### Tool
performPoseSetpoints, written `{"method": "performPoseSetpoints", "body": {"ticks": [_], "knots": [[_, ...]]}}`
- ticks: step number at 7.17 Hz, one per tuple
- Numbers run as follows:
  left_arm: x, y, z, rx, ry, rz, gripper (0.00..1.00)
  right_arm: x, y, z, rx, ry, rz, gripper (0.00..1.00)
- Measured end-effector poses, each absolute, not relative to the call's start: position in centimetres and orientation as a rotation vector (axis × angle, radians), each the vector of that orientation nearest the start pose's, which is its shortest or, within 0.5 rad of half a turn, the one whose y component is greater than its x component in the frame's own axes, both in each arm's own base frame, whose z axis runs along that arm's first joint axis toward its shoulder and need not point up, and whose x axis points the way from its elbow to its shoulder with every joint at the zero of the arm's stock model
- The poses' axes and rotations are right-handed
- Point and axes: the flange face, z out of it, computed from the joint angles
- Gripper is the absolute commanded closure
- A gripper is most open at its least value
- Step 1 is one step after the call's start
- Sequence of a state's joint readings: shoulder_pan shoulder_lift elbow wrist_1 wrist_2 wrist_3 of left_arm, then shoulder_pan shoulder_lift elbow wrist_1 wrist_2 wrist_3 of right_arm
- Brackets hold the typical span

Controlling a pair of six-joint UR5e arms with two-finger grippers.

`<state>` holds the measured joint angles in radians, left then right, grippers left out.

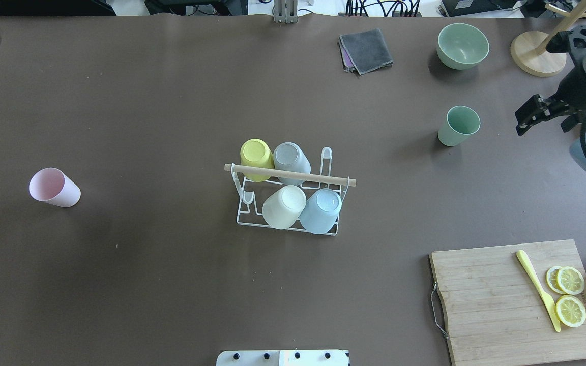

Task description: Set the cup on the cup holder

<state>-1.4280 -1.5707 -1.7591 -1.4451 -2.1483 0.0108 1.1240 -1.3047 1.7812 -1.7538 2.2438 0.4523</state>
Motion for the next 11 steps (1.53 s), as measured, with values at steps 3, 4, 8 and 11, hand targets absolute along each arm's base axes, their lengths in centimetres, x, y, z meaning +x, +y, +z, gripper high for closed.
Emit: {"method": "performPoseSetpoints", "body": {"ticks": [3,4,8,11], "knots": [[5.4,-51.3,58.0,0.011,0.539,0.292,0.01,-22.4,-64.1,40.8,-0.041,-0.698,-0.239,0.00],[7.5,-51.6,57.2,0.000,0.539,0.328,0.01,-23.8,-66.9,39.3,-0.057,-0.688,-0.289,0.00],[13.7,-54.1,53.4,-0.120,0.540,0.397,0.01,-31.5,-71.4,38.7,-0.138,-0.649,-0.480,0.00],[23.9,-56.0,51.0,-0.289,0.526,0.517,0.01,-36.5,-74.1,39.5,-0.209,-0.574,-0.630,0.00]]}}
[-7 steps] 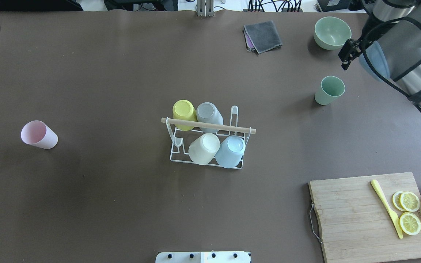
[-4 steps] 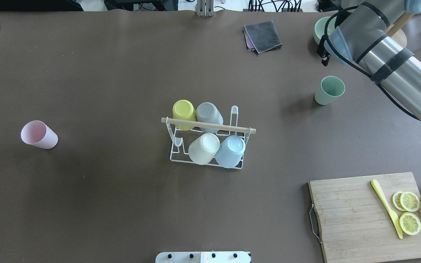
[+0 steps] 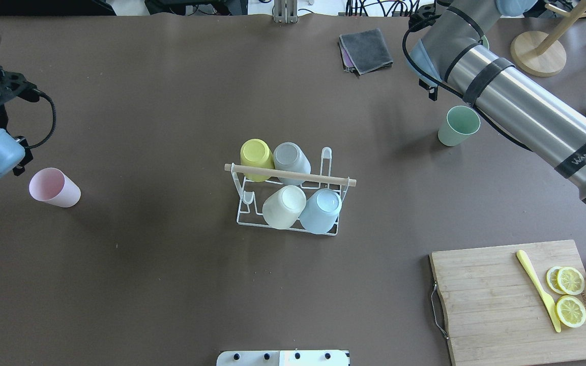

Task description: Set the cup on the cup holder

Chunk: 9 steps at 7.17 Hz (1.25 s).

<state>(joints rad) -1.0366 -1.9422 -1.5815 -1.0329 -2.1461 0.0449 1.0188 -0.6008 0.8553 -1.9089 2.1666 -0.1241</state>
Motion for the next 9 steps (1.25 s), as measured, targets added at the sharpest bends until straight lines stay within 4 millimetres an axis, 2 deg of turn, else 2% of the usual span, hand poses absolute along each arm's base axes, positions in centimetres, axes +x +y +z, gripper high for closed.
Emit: {"method": "performPoseSetpoints", "body": {"ticks": [1,3,6,9], "knots": [[25.9,-57.4,50.5,-0.348,0.514,0.564,0.01,-38.6,-74.1,39.7,-0.234,-0.547,-0.682,0.00],[28.0,-59.9,48.9,-0.434,0.499,0.602,0.01,-41.5,-73.2,41.6,-0.278,-0.494,-0.762,0.00],[29.8,-61.8,48.2,-0.508,0.453,0.605,0.01,-43.5,-72.2,44.5,-0.357,-0.438,-0.836,0.00],[31.7,-63.4,47.8,-0.557,0.418,0.604,0.01,-45.1,-71.7,45.2,-0.431,-0.401,-0.880,0.00]]}}
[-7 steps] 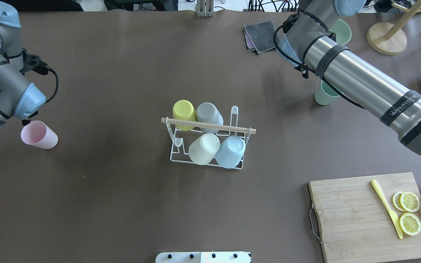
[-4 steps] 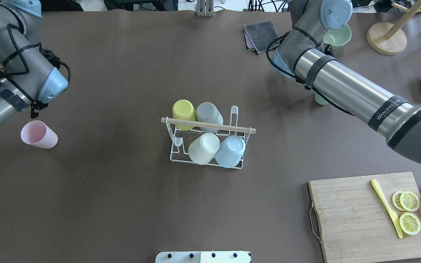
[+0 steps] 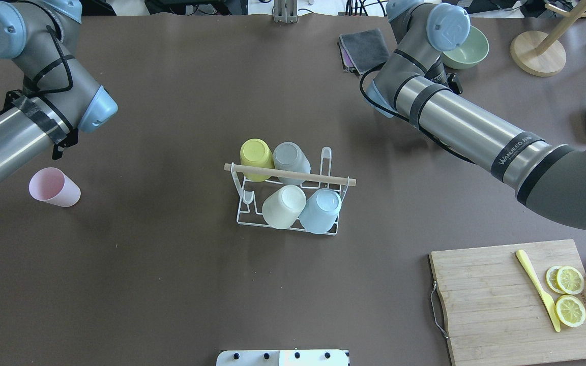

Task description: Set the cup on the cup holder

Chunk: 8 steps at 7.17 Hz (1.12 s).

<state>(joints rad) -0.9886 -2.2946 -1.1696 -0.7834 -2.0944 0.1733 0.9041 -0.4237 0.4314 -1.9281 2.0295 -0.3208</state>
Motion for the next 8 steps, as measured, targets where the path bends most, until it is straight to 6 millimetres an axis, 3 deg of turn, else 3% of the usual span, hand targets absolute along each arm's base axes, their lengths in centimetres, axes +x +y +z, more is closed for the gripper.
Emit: {"method": "performPoseSetpoints", "body": {"ticks": [2,4,5,6,7,8], "knots": [[36.3,-62.1,47.6,-0.588,0.400,0.659,0.01,-45.4,-71.2,45.7,-0.473,-0.383,-0.907,0.00],[38.9,-61.0,47.9,-0.607,0.387,0.698,0.02,-46.1,-70.4,46.7,-0.502,-0.355,-0.925,0.00],[39.6,-61.0,48.1,-0.620,0.378,0.716,0.02,-46.2,-70.1,47.1,-0.516,-0.343,-0.929,0.26],[40.2,-61.1,48.2,-0.632,0.364,0.751,0.03,-46.3,-69.8,47.4,-0.532,-0.332,-0.930,0.88],[40.5,-61.2,48.5,-0.639,0.344,0.789,0.03,-46.3,-69.6,47.6,-0.542,-0.323,-0.935,1.00],[40.6,-61.2,48.9,-0.651,0.328,0.816,0.03,-46.3,-69.6,47.5,-0.547,-0.318,-0.941,1.00]]}}
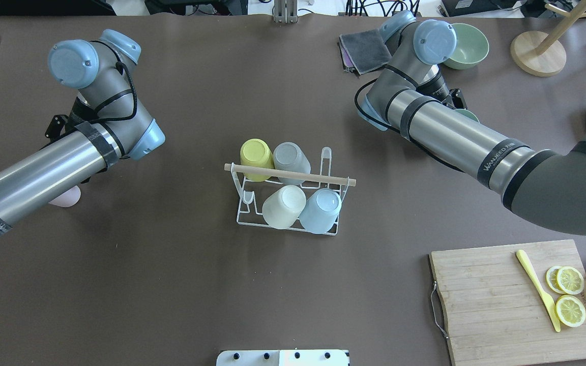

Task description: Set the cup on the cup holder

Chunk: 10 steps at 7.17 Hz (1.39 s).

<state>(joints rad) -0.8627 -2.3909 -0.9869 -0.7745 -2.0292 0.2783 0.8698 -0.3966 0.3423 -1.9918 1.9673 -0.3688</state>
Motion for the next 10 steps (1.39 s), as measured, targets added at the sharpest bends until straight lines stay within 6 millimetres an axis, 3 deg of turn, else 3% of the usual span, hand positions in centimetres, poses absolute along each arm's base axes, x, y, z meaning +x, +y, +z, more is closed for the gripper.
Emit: {"method": "performPoseSetpoints", "body": {"ticks": [2,3,6,8,9,10], "knots": [[41.3,-60.7,49.6,-0.689,0.309,0.841,0.04,-45.3,-70.4,46.4,-0.546,-0.334,-0.949,1.00],[42.0,-60.0,49.9,-0.708,0.301,0.851,0.04,-43.9,-71.8,44.9,-0.525,-0.354,-0.955,1.00],[43.1,-58.6,50.7,-0.745,0.226,0.908,0.04,-39.9,-75.6,36.5,-0.353,-0.462,-0.929,1.00],[42.9,-58.4,51.2,-0.756,0.184,0.933,0.04,-38.3,-76.0,32.2,-0.221,-0.526,-0.901,1.00],[43.2,-58.2,51.4,-0.760,0.172,0.942,0.05,-37.9,-75.7,31.0,-0.150,-0.546,-0.877,1.00],[43.4,-57.9,51.6,-0.763,0.160,0.950,0.21,-37.7,-75.2,30.5,-0.092,-0.559,-0.853,1.00]]}}
